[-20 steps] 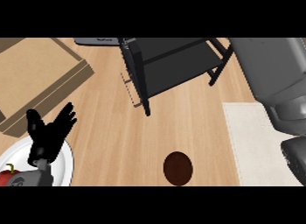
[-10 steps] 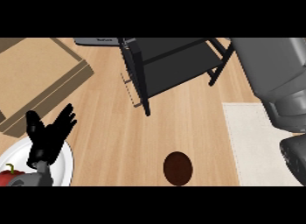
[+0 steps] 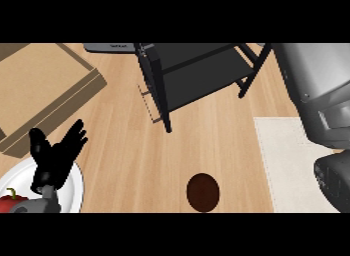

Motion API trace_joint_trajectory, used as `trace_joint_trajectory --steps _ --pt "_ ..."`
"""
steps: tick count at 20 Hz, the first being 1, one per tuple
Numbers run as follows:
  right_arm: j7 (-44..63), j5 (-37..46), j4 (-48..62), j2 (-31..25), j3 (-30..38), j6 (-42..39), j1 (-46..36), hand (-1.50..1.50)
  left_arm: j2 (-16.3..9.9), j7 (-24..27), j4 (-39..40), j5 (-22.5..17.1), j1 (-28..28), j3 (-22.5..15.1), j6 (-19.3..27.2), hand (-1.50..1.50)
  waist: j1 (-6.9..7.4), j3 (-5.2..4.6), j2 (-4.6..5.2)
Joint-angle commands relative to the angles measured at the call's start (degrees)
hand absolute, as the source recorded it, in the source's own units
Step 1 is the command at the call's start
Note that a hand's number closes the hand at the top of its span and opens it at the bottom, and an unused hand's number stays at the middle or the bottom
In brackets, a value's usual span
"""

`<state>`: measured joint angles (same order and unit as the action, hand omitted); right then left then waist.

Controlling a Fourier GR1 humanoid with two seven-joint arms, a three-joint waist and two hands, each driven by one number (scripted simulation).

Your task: Pick the sweet potato from the placemat and place it in the tiered shelf

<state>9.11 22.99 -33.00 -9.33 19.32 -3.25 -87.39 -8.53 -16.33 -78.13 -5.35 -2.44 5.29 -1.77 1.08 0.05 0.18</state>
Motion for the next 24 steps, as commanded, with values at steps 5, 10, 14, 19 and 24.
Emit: trace_joint_trajectory --steps 5,10,14,19,24 --pt "2.69 -7.06 0.25 -5.11 8.24 4.27 -2.10 -1.50 0.51 -2.26 -1.90 -0.36 0.81 -0.51 0.04 0.00 0.10 -0.05 -0.04" --pt "2.07 -4.40 2.63 -11.19 8.23 9.20 -1.31 -1.50 0.73 -2.50 -1.52 1.09 0.26 -0.94 1.35 0.00 0.17 -0.07 0.18" --pt "3.56 -6.89 4.08 -16.37 12.42 11.80 -0.68 -1.50 -0.03 1.46 2.33 -0.05 -0.40 0.75 -0.58 0.00 0.05 -0.10 0.39" --pt "2.37 -10.42 7.83 -22.75 15.93 7.80 1.83 -1.50 -0.04 -1.71 -0.38 0.34 -1.24 -0.10 0.02 0.00 0.33 -0.04 0.40" --pt "-0.63 -13.06 11.25 -31.56 17.30 -5.63 5.61 -1.50 -0.08 -0.75 -0.60 -0.09 0.66 0.25 -0.57 0.00 0.60 0.01 0.56"
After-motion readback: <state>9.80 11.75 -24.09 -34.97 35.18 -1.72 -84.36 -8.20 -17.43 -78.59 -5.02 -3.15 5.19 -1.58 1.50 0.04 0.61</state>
